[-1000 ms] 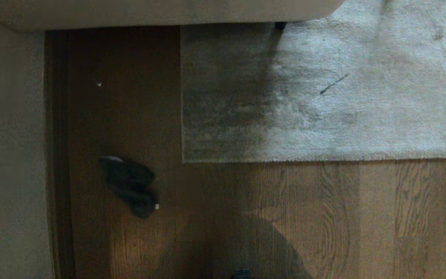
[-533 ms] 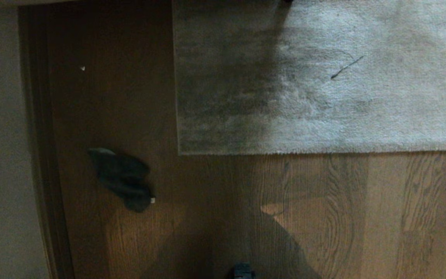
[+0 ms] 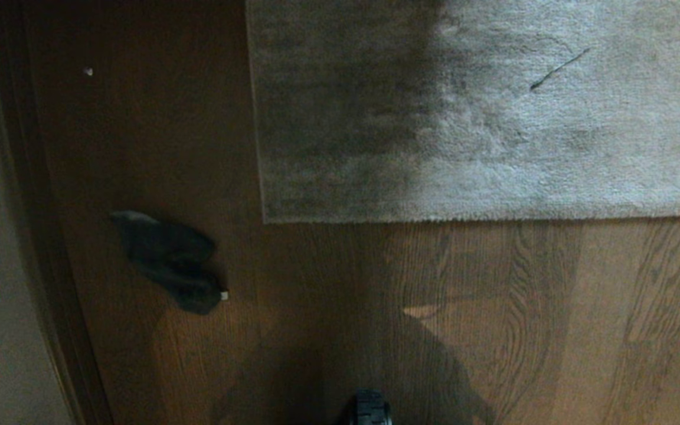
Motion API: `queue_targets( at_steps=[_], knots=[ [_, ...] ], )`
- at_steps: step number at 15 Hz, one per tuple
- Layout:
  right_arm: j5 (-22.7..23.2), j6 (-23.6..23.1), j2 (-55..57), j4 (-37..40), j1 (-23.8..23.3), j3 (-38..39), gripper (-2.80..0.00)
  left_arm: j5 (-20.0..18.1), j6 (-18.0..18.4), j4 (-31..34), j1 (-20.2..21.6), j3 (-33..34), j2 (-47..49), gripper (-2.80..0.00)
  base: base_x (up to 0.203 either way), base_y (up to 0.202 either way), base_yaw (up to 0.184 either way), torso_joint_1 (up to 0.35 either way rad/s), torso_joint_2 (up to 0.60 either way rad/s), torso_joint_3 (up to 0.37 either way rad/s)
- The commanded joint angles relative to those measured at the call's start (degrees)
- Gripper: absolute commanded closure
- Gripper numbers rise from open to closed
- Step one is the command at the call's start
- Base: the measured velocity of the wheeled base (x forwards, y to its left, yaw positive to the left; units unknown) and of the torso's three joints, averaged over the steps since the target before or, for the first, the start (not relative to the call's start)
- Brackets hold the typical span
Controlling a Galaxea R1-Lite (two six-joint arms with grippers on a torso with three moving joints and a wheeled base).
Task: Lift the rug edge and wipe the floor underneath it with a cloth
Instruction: Pick up the rag
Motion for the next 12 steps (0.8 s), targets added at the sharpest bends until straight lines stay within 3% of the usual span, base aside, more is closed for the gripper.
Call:
queue_targets(
  at_steps=[1, 12],
  knots=[
    [0.0, 0.02, 0.06, 0.0, 0.01, 0.0, 0.0, 0.15, -0.12, 0.01, 0.0, 0.01, 0.0, 0.0, 0.0, 0.0, 0.0, -0.001, 0.0, -0.154],
    [0.0, 0.02, 0.06, 0.0, -0.07, 0.0, 0.0, 0.15, -0.47, 0.01, 0.0, 0.01, 0.0, 0.0, 0.0, 0.0, 0.0, 0.0, 0.0, -0.017]
  ],
)
